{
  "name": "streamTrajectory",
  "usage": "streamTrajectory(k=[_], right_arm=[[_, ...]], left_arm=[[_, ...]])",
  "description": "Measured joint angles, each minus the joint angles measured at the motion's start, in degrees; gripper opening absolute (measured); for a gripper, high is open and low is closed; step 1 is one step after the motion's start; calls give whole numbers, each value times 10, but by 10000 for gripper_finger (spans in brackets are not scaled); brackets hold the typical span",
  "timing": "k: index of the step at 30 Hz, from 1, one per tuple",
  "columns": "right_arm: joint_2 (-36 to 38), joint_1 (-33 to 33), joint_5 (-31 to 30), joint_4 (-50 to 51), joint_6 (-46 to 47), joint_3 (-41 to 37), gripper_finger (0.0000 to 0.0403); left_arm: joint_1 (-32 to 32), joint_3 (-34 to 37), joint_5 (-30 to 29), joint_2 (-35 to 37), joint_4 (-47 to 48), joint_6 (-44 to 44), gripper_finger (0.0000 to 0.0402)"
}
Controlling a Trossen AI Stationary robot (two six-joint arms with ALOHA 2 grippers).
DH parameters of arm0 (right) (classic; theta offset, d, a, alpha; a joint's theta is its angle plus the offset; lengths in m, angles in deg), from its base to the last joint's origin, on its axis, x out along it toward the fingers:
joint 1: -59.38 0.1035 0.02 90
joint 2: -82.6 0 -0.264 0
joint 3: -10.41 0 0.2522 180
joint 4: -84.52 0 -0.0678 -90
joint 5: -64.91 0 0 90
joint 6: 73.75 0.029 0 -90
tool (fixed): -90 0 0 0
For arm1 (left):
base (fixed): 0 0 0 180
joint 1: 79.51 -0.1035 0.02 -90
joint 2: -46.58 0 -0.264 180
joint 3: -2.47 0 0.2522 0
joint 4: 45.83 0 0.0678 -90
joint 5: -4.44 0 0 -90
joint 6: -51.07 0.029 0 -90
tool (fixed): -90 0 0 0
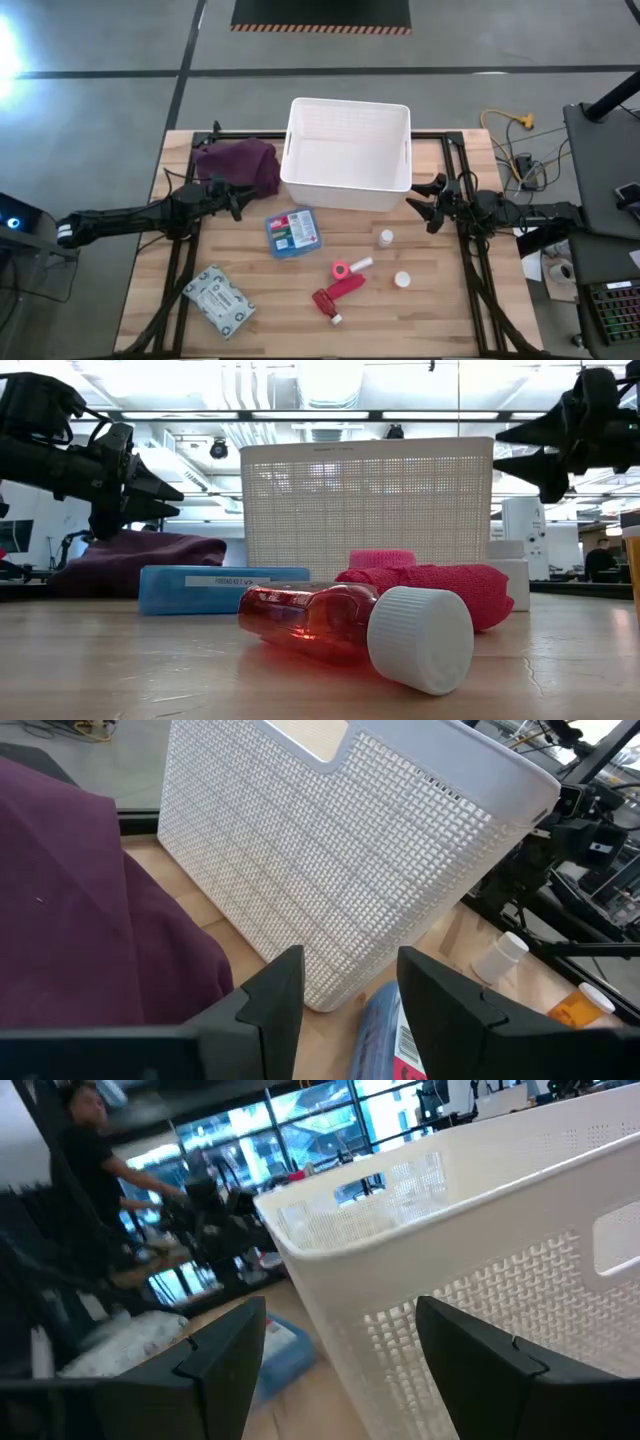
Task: Pick & place medical supplies in basket/bin
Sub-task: Put the blue first aid kit into the white bin
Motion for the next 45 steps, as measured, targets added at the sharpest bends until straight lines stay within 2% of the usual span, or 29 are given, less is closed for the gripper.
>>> streamTrajectory(k=[6, 8, 11, 13, 15, 20, 24, 27, 31, 34, 37, 41, 43, 45], right_arm=[[0, 0, 22, -69, 231, 0, 249], [0, 0, 35, -77, 278, 0, 249], [0, 0, 63, -95, 333, 0, 249], [0, 0, 63, -118, 368, 0, 249], [0, 0, 50, -153, 396, 0, 249], [-12, 0, 2, -246, 367, 0, 249], [-46, 0, 48, -315, 346, 0, 249], [-78, 0, 48, -330, 406, 1, 249], [-143, 5, 48, -319, 505, 2, 249], [-217, 16, 56, -292, 557, 31, 249], [-292, 27, 104, -211, 593, 94, 249], [-380, 30, 176, 75, 598, 205, 249], [-421, 29, 186, 221, 592, 252, 249], [-455, 29, 186, 316, 591, 288, 249]], left_arm=[[0, 0, -5, 0, -4, -2, 145], [1, 0, 8, 0, -20, -42, 145], [4, 0, 32, -1, -69, -213, 145], [4, 0, 30, -1, -96, -346, 145], [4, 0, 31, 2, -110, -433, 145], [4, 0, 29, -8, -102, -449, 145], [4, 0, 29, -22, -111, -459, 145], [4, 0, 22, -27, -124, -453, 145], [13, -3, 30, -26, -171, -377, 145], [20, -16, 71, -27, -239, -331, 145], [24, -49, 93, -30, -245, -308, 145], [24, -116, 95, -59, -170, -211, 145], [24, -156, 87, -92, -90, -190, 145], [24, -199, 88, -136, 4, -170, 145]])
